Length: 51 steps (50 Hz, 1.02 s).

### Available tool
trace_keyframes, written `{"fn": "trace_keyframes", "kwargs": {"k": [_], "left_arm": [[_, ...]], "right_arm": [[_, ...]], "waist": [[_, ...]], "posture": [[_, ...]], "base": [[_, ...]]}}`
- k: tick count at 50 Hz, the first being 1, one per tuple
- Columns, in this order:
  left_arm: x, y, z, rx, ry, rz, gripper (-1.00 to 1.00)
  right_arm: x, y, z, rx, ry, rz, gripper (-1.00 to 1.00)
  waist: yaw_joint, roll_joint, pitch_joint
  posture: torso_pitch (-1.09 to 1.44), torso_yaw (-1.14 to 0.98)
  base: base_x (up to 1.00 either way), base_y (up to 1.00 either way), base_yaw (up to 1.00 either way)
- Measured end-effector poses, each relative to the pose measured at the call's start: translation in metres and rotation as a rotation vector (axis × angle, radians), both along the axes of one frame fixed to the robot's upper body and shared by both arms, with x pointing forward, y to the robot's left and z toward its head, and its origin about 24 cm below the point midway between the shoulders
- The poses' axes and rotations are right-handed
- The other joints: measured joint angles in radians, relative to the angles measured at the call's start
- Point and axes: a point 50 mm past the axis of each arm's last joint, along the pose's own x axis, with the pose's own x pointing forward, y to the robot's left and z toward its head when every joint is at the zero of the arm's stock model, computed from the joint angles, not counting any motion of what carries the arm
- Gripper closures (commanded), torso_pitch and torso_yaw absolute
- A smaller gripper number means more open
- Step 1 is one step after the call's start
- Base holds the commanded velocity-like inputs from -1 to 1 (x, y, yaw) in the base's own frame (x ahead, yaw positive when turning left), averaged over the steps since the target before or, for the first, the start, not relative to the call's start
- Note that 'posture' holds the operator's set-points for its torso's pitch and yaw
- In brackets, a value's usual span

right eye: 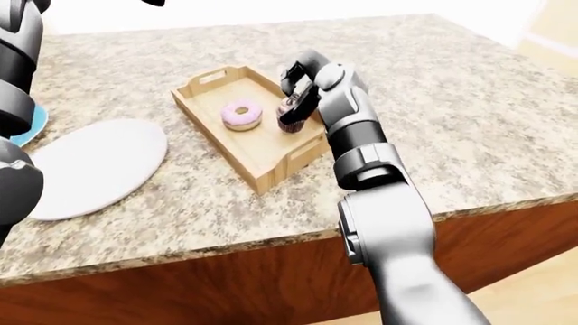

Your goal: Move the dessert items from the plate to the tray.

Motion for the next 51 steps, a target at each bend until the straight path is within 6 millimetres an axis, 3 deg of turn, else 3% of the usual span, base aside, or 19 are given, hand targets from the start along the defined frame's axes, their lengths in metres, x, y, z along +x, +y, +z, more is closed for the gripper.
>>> {"fn": "trace_keyframes", "kwargs": {"k": [1,2,4,19,24,28,31,39,46,51], "left_arm": [[0.000,0.000,0.000,0.000,0.000,0.002,-1.00],[0.000,0.001,0.000,-0.002,0.000,0.004,-1.00],[-0.001,0.002,0.001,-0.004,-0.001,0.007,-1.00],[0.000,0.002,0.000,-0.012,-0.009,0.011,-1.00],[-0.003,0.006,0.005,-0.034,-0.018,-0.007,-1.00],[-0.008,0.018,0.011,-0.056,-0.023,-0.003,-1.00],[-0.015,0.030,0.019,-0.066,-0.038,0.020,-1.00],[-0.028,0.056,0.021,-0.068,-0.064,0.036,-1.00],[-0.046,0.082,-0.004,-0.095,-0.039,-0.005,-1.00],[-0.076,0.086,-0.023,-0.082,-0.022,-0.023,-1.00]], "right_arm": [[0.000,0.000,0.000,0.000,0.000,0.002,0.33],[0.000,0.000,0.001,0.000,0.002,0.004,-0.25],[-0.001,0.000,0.003,0.004,0.003,0.006,-1.00],[-0.002,0.002,0.017,0.029,-0.015,0.020,-1.00],[-0.009,-0.006,0.051,0.093,-0.098,0.021,-1.00],[-0.021,-0.035,0.088,0.173,-0.204,-0.036,-1.00],[-0.034,-0.066,0.102,0.203,-0.276,-0.116,-1.00],[-0.061,-0.113,0.104,0.266,-0.332,-0.244,-1.00],[-0.100,-0.145,0.107,0.309,-0.462,-0.291,-1.00],[-0.132,-0.167,0.111,0.305,-0.524,-0.318,-1.00]], "waist": [[0.000,0.000,0.000],[-0.001,0.000,0.000],[-0.001,-0.001,0.001],[-0.002,-0.002,-0.001],[0.001,0.000,0.009],[0.005,-0.006,0.010],[0.007,-0.016,0.005],[0.011,-0.017,0.006],[0.011,-0.017,0.012],[0.009,-0.020,0.016]], "posture": [[0.05,0.00],[0.05,0.00],[0.05,0.00],[0.05,0.00],[0.05,0.00],[0.05,0.00],[0.05,0.00],[0.05,0.00],[0.05,0.00],[0.05,0.00]], "base": [[0.00,0.00,0.00],[0.00,0.00,0.00],[0.00,0.00,0.00],[0.00,0.00,0.00],[0.00,0.00,0.00],[0.00,0.00,0.00],[0.00,0.00,0.00],[0.00,0.00,0.00],[0.00,0.00,0.00],[0.00,0.00,0.00]]}}
